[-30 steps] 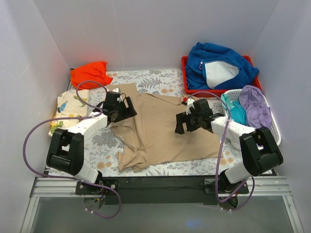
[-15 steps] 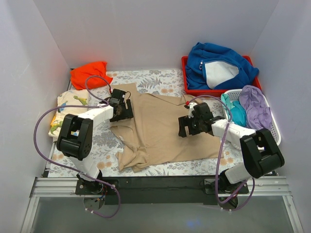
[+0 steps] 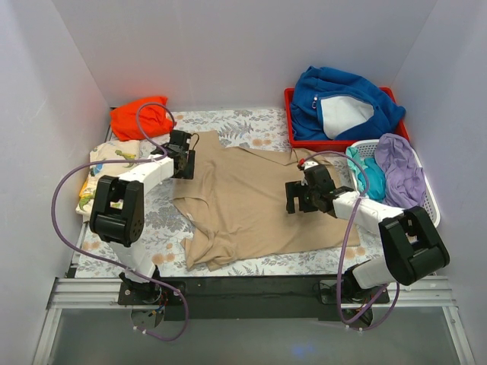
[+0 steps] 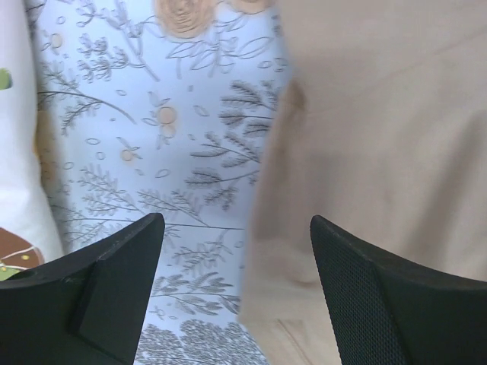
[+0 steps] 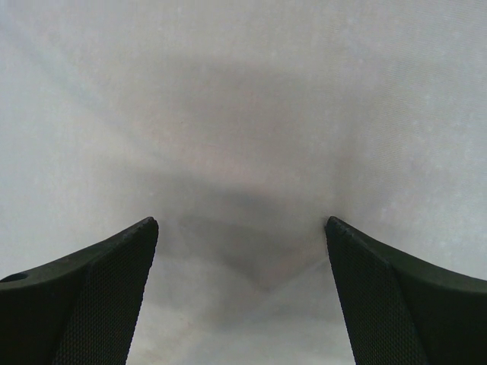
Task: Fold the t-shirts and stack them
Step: Flatten the tshirt out
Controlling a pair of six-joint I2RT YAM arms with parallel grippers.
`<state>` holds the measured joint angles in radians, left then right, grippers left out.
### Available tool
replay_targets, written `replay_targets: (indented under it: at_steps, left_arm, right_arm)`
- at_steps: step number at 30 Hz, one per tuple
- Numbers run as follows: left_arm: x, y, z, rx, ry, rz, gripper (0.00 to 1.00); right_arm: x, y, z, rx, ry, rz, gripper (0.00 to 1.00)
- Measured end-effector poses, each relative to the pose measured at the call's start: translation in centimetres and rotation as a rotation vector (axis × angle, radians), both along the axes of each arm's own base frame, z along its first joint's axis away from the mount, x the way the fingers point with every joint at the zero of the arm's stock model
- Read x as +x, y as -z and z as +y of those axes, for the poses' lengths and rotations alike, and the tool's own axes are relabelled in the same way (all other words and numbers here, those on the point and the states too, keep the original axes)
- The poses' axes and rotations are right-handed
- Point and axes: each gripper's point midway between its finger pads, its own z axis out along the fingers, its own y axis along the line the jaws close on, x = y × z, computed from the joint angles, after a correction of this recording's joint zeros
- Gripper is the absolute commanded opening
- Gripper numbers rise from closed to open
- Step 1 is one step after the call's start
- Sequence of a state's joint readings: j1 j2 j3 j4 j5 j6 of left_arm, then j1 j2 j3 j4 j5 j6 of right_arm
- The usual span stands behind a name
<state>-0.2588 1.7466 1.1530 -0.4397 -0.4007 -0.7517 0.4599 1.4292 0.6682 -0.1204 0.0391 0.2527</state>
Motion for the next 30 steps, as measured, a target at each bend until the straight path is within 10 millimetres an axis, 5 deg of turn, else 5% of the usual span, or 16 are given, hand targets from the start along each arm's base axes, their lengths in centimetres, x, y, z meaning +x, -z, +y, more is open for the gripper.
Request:
replay_targets:
  at_steps: [6, 17, 26, 30]
  left_arm:
    - [-0.2, 0.6, 0.0, -0.046, 0.019, 0.031, 0.76]
    - [-1.0, -5.3, -10.2, -0.586, 0.262, -0.051, 0.72]
    - [-5.7, 1.7, -11.5, -0.689, 0.226, 0.186, 0.7]
    - [-5.6, 2.8, -11.5, -0.691, 0.209, 0.221, 0.7]
  right_arm:
    - [-0.7, 0.2, -2.1, -0.085, 0.064, 0.015, 0.96]
    - [-2.3, -0.4, -1.6, -0.065, -0.01, 0.071, 0.95]
    - [-1.8, -1.3, -0.7, -0.034, -0.035, 0.061, 0.95]
    - [-2.1, -1.2, -0.5, -0.023, -0.042, 0.076, 0.95]
